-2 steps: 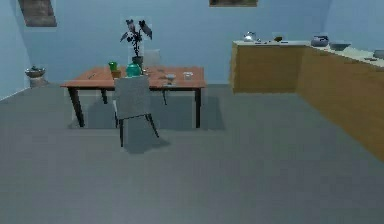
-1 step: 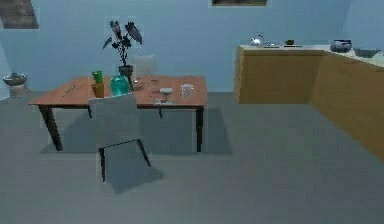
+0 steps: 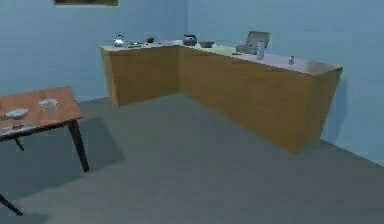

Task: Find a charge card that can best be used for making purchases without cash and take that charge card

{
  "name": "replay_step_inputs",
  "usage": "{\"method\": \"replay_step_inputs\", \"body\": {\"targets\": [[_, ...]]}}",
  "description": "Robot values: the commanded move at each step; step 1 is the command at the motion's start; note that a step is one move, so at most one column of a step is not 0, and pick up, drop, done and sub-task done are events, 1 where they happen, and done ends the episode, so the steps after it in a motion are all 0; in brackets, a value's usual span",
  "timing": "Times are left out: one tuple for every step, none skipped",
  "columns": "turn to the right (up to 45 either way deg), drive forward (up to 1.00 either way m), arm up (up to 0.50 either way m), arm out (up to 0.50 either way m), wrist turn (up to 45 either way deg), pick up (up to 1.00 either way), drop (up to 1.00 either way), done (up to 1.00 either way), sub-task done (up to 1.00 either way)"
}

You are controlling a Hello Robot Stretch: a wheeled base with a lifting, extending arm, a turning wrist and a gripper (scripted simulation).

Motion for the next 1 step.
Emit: {"method": "replay_step_inputs", "body": {"targets": [[0.0,1.0,0.0,0.0,0.0,0.0,0.0,0.0,0.0]]}}
